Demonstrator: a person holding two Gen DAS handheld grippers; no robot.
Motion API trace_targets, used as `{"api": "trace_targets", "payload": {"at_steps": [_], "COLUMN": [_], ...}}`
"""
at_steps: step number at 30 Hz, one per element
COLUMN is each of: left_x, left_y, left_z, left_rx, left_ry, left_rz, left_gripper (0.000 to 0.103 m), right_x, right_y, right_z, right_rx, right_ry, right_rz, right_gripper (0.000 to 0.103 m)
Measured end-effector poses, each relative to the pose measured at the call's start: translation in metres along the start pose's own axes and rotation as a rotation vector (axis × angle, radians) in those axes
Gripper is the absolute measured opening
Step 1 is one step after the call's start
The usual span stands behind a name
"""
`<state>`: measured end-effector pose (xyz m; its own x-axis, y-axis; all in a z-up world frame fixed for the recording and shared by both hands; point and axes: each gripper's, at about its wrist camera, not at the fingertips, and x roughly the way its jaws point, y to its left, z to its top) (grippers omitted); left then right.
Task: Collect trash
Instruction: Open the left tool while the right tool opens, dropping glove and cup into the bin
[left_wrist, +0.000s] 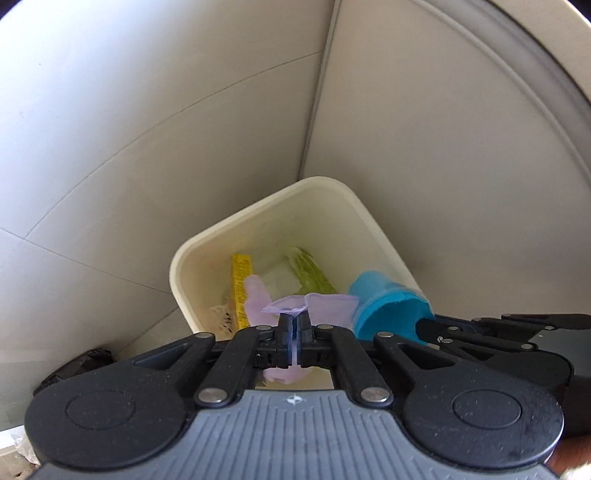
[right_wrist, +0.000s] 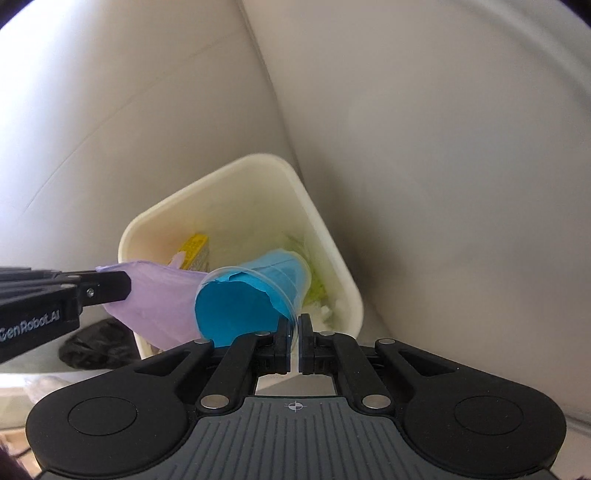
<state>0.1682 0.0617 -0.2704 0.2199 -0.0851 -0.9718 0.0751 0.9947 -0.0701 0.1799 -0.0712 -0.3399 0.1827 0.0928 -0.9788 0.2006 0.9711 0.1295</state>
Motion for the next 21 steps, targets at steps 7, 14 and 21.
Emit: {"api": "trace_targets", "payload": {"at_steps": [7,14,21], "left_x": [0.000,0.006,0.002], "left_y": [0.000,0.004,0.008], "left_z": [0.000,0.003,-0.001], "left_rx": [0.033,0.046,0.066], "left_ry": [-0.009,0.010,0.012], "left_rz": [0.026,0.045,0.081], "left_gripper": [0.010,0.029,0.046], "right_x": [0.016,0.023,0.016], "right_y": [-0.002,0.001,0.007], "right_z": [0.005,0.007,0.011], "right_rx": [0.040,0.039,0.033], "right_ry": [0.035,0.068,0.057], "right_rz": [0.009,0.038,0.033], "right_gripper": [0.008,0.029,0.041]}}
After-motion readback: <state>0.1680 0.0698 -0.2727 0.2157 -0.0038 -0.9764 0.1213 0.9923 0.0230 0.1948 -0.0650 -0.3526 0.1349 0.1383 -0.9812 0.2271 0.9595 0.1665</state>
